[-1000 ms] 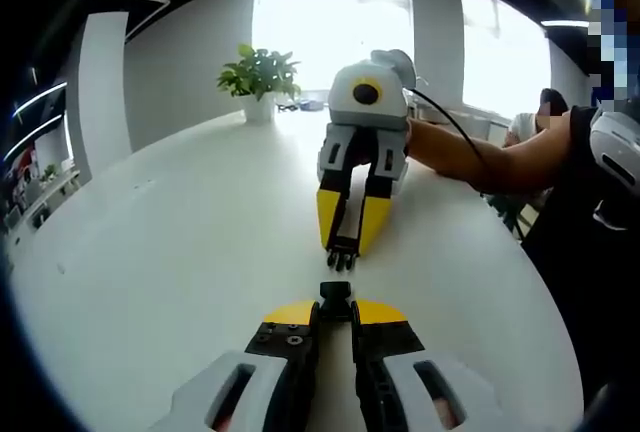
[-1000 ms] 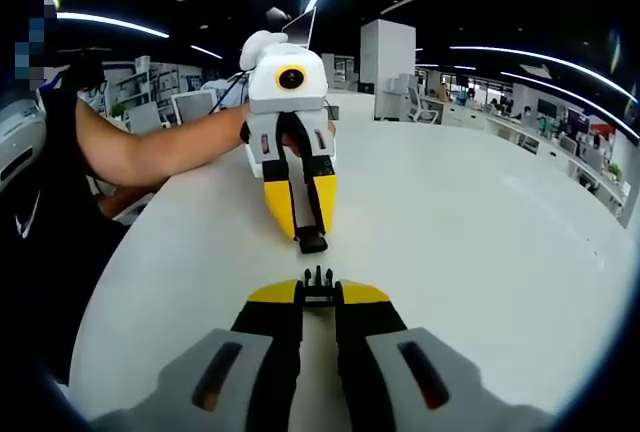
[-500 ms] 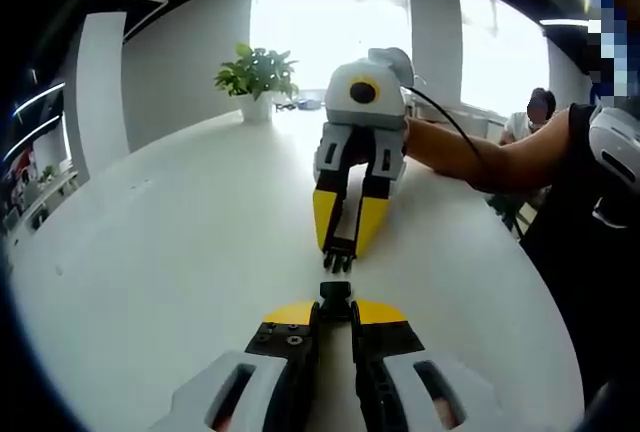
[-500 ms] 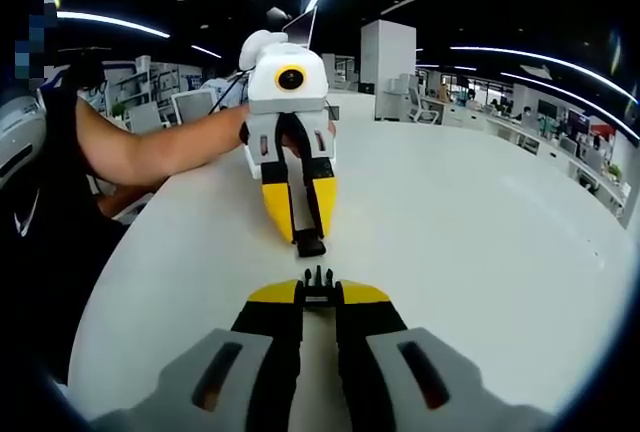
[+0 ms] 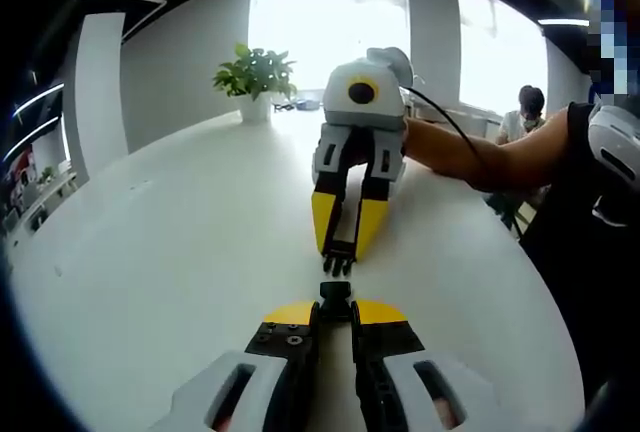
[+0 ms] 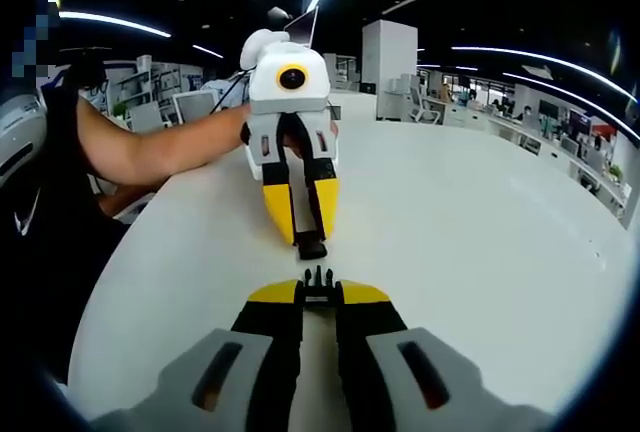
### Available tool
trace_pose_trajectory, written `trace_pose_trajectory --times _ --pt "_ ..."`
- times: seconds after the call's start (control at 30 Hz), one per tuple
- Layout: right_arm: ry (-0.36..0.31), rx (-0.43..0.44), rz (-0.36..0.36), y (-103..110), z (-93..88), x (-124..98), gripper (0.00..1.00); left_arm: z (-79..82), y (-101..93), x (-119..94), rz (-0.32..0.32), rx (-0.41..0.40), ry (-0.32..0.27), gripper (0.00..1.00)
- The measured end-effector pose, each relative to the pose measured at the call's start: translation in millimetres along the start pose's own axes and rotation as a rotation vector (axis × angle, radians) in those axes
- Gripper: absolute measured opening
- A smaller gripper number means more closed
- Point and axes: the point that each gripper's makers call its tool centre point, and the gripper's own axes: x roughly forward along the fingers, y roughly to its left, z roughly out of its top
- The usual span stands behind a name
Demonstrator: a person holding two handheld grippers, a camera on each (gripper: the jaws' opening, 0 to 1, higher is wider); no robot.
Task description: Snap the two parts of the plastic buckle together until the buckle closes and remains connected.
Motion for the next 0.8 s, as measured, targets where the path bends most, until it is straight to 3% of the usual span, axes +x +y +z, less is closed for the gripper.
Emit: trace_pose_trajectory --times 0.8 --pt "-0.005 -0.005 0.003 5.7 3.0 0.4 0.11 1.3 -1.4 0.9 -0.004 0.006 -0.005 0.10"
